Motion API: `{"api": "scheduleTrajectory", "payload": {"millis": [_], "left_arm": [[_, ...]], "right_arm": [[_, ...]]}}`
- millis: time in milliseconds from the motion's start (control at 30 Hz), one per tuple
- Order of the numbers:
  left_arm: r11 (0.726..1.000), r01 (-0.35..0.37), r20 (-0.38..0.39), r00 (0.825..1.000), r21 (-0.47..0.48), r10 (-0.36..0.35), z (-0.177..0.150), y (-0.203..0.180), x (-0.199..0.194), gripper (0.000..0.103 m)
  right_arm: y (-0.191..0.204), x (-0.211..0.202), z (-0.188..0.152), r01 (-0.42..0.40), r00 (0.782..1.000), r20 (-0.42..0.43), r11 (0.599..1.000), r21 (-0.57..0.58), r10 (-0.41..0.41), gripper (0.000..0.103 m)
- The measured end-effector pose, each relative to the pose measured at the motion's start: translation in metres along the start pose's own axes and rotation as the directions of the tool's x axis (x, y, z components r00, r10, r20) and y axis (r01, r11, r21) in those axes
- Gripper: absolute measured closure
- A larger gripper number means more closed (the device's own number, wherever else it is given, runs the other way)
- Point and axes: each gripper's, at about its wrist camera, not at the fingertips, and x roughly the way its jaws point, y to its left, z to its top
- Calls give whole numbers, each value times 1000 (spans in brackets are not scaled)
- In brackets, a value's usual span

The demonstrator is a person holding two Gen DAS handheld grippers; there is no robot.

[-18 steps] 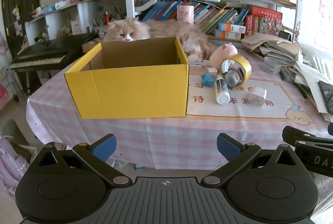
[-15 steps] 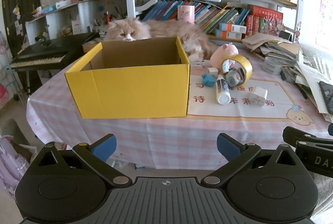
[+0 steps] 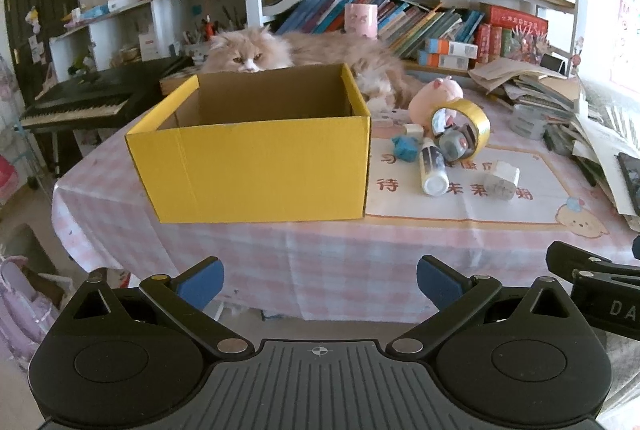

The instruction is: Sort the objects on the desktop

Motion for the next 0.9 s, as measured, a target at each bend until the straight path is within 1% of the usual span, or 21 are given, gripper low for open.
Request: {"api": "scheduleTrajectory", "payload": {"millis": [133,267,400,633,800,900], "left_arm": [[1000,7,-2,1000,-2,-7,1,2,1,0],[998,55,-13,998,-8,-55,3,4,2,0],[998,59,-19,998,-1,-59,4,5,4,0],[999,44,-22,999,-1,-44,6,6,8,0],[999,47,-29,998,9,-47,8,5,12,0],[999,48,-34,998,12,-47,11,1,16,0]], "right_arm": [[1,1,2,-4,1000,5,1000,-4,4,0],[1,2,3,16,1000,7,1000,-7,-16,0],[1,3,4,15,1000,3,1000,-7,-15,0],[5,8,6,1,1000,4,1000,-16,-1,0],[6,12,8,-27,1000,4,1000,-13,27,0],[7,13,10,-18,1000,6,999,-36,18,0]]}}
